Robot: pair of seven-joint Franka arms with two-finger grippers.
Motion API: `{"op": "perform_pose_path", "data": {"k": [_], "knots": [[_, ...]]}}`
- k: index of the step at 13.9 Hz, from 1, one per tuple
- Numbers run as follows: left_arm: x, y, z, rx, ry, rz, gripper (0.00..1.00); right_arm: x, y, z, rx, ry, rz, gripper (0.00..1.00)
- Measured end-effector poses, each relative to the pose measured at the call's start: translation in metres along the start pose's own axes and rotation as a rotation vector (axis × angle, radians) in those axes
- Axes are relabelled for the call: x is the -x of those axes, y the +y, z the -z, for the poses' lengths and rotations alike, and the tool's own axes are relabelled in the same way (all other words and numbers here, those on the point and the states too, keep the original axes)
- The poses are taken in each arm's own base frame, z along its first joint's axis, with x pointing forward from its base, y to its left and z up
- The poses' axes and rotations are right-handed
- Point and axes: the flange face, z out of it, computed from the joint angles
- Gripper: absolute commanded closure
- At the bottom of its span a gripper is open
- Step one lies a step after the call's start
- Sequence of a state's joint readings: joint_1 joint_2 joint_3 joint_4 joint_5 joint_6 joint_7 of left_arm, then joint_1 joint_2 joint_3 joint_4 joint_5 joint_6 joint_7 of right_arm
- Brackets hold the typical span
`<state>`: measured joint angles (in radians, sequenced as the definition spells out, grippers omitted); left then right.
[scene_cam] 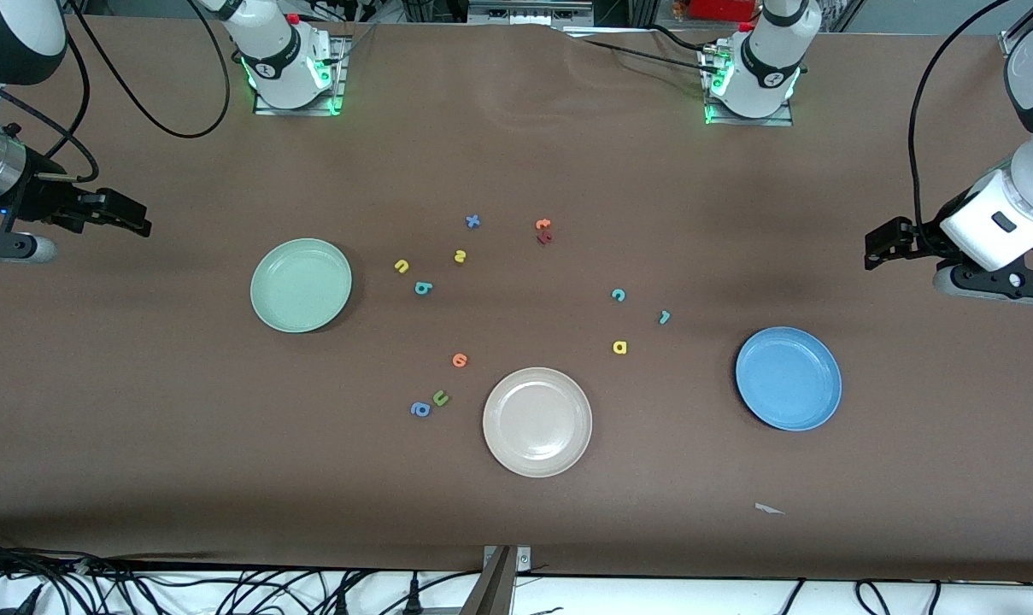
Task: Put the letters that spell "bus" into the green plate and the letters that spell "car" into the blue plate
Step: 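Reach the right gripper to a yellow letter while the left gripper reaches a teal letter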
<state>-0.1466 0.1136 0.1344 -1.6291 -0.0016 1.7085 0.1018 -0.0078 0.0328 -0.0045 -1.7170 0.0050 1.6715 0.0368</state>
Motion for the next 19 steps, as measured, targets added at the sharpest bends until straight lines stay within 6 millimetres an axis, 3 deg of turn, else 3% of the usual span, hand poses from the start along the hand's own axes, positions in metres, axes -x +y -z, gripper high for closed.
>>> {"op": "perform_pose_path", "data": {"k": [3, 5, 8, 11, 15, 17, 19], "knots": [[0.000, 0.000, -0.001, 0.000, -0.002, -0.001, 0.00, 0.000, 0.000, 0.000, 0.000, -0.001, 0.001, 0.01], [-0.004, 0.009, -0.012, 0.002, -0.021, -0.015, 0.00, 0.000, -0.004, -0.002, 0.001, -0.004, 0.007, 0.01], [-0.024, 0.051, -0.058, 0.007, -0.050, -0.039, 0.00, 0.002, -0.027, -0.005, 0.004, -0.008, 0.046, 0.01], [-0.045, 0.116, -0.129, 0.025, -0.028, -0.019, 0.00, 0.001, -0.053, -0.016, 0.005, 0.011, 0.040, 0.01], [-0.045, 0.171, -0.216, 0.060, -0.011, -0.020, 0.00, 0.008, -0.120, -0.068, -0.001, 0.038, -0.048, 0.04], [-0.038, 0.192, -0.260, 0.085, 0.028, -0.026, 0.00, 0.019, -0.154, -0.110, -0.010, 0.052, -0.114, 0.05], [-0.023, 0.207, -0.301, 0.092, 0.021, -0.039, 0.00, 0.040, -0.183, -0.160, -0.013, 0.043, -0.197, 0.12]]}}
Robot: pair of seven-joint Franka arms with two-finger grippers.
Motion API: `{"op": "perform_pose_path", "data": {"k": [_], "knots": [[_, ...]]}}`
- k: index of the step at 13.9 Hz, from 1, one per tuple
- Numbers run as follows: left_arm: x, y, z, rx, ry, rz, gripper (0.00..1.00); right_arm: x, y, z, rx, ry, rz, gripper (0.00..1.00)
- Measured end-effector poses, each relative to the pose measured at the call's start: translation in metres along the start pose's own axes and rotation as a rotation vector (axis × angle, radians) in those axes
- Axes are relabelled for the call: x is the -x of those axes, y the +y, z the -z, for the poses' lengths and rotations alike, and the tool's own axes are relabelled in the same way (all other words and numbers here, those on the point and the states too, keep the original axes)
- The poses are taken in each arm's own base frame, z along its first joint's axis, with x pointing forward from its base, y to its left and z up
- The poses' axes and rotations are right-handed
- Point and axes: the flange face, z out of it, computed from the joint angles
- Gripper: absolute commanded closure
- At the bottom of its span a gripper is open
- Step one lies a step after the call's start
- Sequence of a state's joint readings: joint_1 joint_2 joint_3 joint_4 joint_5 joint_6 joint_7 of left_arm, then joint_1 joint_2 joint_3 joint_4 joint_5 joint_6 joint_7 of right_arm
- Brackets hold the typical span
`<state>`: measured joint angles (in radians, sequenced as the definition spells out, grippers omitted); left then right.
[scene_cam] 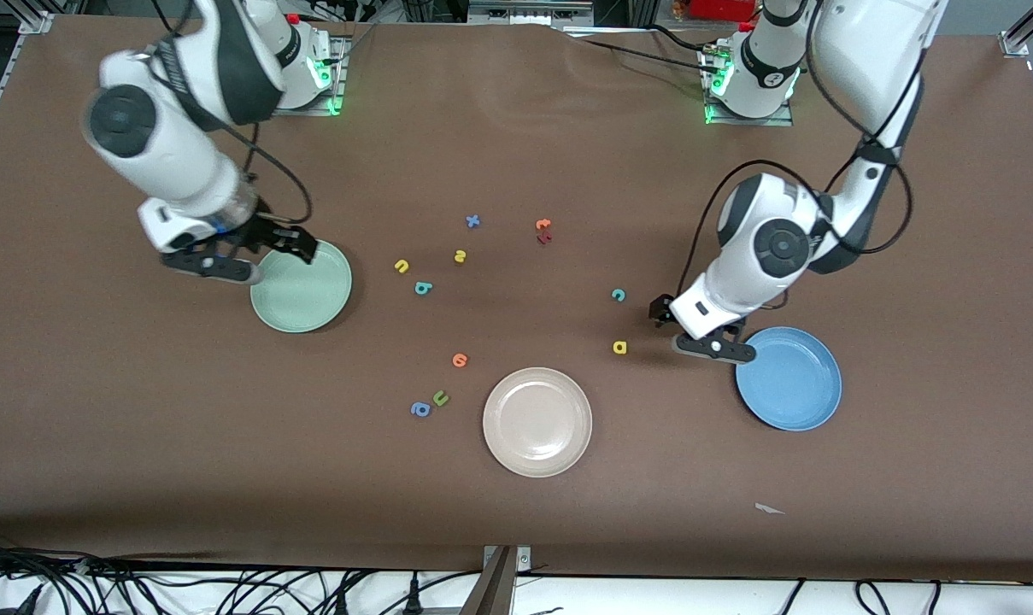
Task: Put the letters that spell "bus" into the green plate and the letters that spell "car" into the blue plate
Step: 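Reach the right gripper to a yellow letter while the left gripper reaches a teal letter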
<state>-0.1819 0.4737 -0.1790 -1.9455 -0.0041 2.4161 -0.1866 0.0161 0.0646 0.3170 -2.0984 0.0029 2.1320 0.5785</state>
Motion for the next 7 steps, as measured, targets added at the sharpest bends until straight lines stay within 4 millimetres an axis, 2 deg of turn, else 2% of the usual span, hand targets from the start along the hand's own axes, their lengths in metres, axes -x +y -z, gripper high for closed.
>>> {"op": "perform_pose_path", "data": {"k": [3, 5, 7], "knots": [[0.018, 0.010, -0.035, -0.005, -0.050, -0.018, 0.02, 0.039, -0.025, -0.078, -0.001, -0.035, -0.115, 0.13], [0.025, 0.011, -0.046, -0.011, -0.073, -0.025, 0.02, 0.050, -0.042, -0.110, -0.024, -0.042, -0.184, 0.17], [0.033, 0.011, -0.058, -0.016, -0.097, -0.031, 0.07, 0.062, -0.063, -0.137, -0.046, -0.051, -0.244, 0.24]]}}
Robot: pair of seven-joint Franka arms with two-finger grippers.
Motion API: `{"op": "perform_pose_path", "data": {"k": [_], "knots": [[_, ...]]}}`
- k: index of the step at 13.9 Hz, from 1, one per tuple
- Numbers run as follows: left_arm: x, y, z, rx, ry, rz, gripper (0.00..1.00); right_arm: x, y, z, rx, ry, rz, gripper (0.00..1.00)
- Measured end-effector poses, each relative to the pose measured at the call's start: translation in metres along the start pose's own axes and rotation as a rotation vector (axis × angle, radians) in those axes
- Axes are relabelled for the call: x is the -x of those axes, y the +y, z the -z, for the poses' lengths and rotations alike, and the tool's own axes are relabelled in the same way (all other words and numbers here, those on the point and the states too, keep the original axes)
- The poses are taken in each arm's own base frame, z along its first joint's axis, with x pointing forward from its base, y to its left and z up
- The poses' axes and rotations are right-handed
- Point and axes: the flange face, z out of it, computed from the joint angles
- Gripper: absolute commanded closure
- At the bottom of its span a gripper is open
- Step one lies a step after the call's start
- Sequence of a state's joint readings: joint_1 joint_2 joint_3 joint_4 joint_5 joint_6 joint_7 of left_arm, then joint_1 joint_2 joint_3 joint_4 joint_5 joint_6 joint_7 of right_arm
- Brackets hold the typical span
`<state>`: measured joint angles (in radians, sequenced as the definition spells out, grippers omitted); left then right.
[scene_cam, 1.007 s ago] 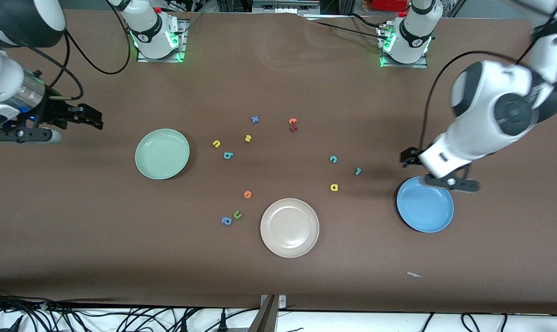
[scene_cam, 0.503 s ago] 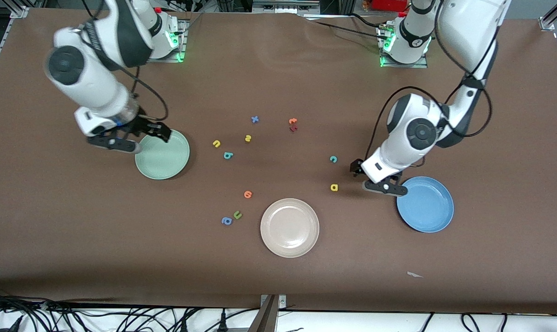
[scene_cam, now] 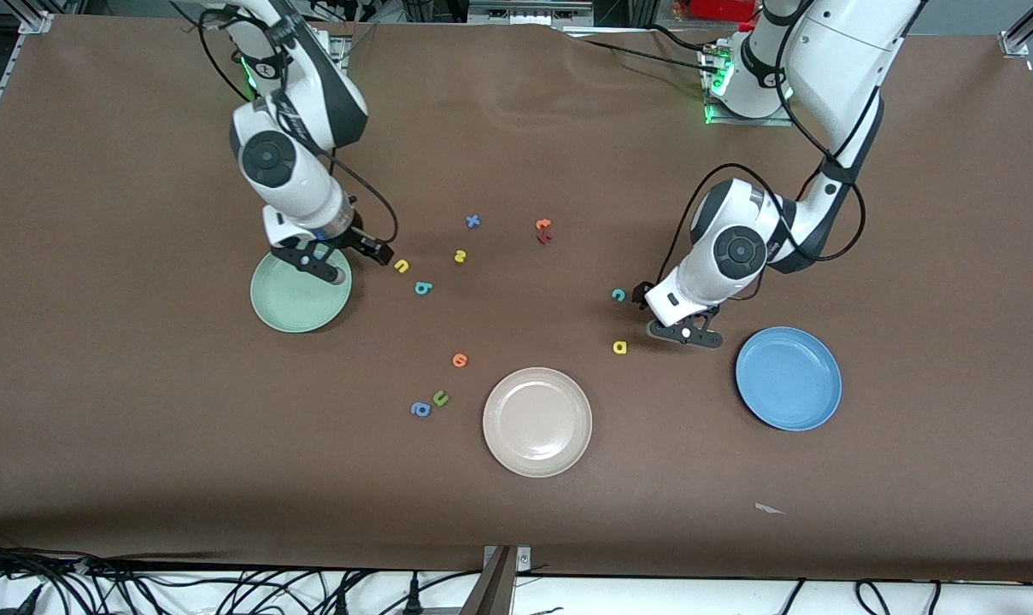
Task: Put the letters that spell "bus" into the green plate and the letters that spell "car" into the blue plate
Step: 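Reach the right gripper to a yellow letter while the left gripper reaches a teal letter, then grasp the yellow letter with the right gripper while the left gripper lowers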
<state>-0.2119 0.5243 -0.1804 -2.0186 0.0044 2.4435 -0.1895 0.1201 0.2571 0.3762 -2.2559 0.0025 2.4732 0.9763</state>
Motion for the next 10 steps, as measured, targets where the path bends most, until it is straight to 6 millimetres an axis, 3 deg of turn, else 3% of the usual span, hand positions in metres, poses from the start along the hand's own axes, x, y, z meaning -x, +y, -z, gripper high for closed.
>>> {"op": "perform_pose_path", "data": {"k": [2, 6, 10], "knots": [[0.005, -0.001, -0.006, 0.001, 0.005, 0.000, 0.16, 0.013, -0.012, -0.022, -0.020, -0.008, -0.041, 0.24], [0.010, -0.002, -0.014, 0.005, 0.024, 0.004, 0.44, 0.021, -0.019, -0.050, -0.031, -0.006, -0.073, 0.24], [0.010, -0.003, -0.013, 0.005, 0.031, 0.008, 0.59, 0.021, -0.015, -0.068, 0.026, 0.062, -0.055, 0.24]]}}
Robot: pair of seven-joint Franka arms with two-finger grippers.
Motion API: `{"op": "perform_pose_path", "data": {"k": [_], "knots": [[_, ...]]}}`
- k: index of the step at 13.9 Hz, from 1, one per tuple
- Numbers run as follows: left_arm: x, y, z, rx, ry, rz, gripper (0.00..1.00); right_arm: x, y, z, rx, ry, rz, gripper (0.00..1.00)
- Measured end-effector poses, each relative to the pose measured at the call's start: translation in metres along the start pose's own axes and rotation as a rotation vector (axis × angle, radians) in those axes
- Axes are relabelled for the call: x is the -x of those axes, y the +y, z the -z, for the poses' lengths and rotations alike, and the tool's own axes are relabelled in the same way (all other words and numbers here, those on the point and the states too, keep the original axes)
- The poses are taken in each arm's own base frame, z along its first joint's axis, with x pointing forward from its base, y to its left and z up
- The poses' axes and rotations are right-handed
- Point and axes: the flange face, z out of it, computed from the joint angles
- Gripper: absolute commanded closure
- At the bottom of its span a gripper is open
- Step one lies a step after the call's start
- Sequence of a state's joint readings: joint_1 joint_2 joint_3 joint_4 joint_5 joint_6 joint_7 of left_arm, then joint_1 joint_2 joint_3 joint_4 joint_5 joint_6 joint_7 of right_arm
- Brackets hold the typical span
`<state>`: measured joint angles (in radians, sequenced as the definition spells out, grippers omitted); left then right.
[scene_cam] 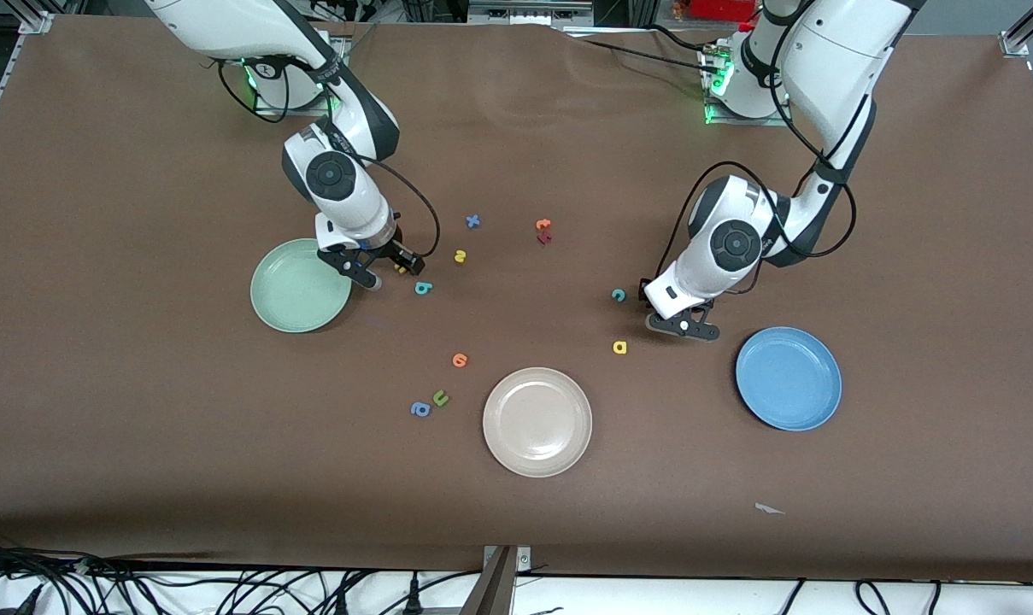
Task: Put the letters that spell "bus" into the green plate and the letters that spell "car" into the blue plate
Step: 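Grasp the yellow letter with the right gripper while the left gripper lowers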
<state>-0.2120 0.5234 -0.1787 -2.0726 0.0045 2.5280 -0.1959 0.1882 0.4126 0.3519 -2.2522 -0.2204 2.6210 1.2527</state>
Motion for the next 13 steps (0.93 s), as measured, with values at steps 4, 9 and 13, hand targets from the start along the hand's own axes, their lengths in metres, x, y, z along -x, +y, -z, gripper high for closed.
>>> {"op": "perform_pose_path", "data": {"k": [4, 9, 13], "knots": [[-0.001, -0.001, 0.001, 0.000, 0.004, 0.003, 0.64, 0.008, -0.001, -0.010, 0.024, 0.028, -0.001, 0.31], [-0.002, -0.001, 0.001, 0.002, 0.017, 0.009, 0.70, 0.007, -0.001, -0.010, 0.025, 0.028, -0.002, 0.42], [-0.003, -0.002, 0.001, 0.004, 0.024, 0.014, 0.73, 0.007, -0.001, -0.015, 0.032, 0.029, 0.011, 0.79]]}}
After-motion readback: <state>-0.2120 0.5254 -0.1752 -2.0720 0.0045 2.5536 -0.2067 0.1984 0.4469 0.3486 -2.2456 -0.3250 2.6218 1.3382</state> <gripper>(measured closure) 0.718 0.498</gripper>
